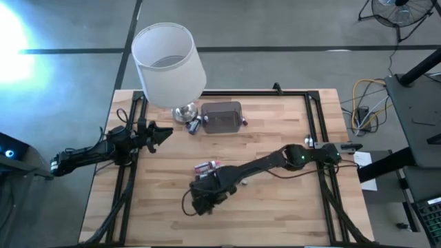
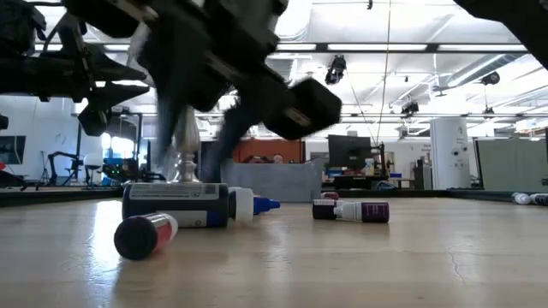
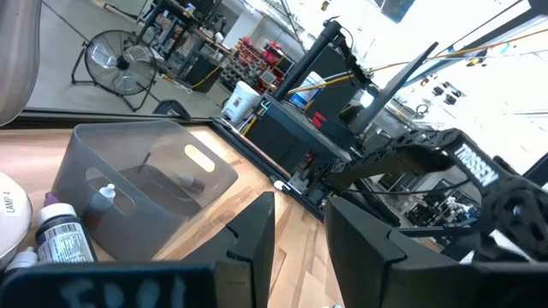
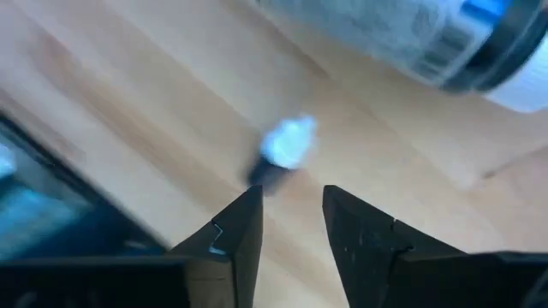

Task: Pick & Place food coloring
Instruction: Put the small red food coloring bottle into the bin

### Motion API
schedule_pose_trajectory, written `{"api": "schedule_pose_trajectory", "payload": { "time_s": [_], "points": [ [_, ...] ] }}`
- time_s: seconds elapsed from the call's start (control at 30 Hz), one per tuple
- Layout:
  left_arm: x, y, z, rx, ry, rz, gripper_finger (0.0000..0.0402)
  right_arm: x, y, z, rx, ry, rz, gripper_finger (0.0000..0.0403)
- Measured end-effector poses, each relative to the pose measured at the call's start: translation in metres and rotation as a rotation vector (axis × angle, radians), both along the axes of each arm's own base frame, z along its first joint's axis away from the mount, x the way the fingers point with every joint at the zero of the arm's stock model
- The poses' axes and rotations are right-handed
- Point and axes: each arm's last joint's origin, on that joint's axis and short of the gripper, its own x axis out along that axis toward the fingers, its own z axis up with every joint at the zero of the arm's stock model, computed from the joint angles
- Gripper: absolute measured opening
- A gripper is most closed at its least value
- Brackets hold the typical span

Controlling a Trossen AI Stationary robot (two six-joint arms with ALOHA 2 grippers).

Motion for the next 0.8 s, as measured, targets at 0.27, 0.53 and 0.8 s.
{"api": "schedule_pose_trajectory", "payload": {
  "time_s": [0.27, 0.53, 0.8],
  "points": [
    [0.000, 0.000, 0.000, 0.000, 0.000, 0.000, 0.0085, 0.006, 0.004, -0.005, 0.059, -0.001, -0.128, 0.0152],
    [0.000, 0.000, 0.000, 0.000, 0.000, 0.000, 0.0085, 0.004, 0.005, -0.018, 0.071, 0.039, -0.187, 0.0164],
    [0.000, 0.000, 0.000, 0.000, 0.000, 0.000, 0.0085, 0.006, 0.005, -0.016, 0.059, 0.023, -0.227, 0.0154]
  ]
}}
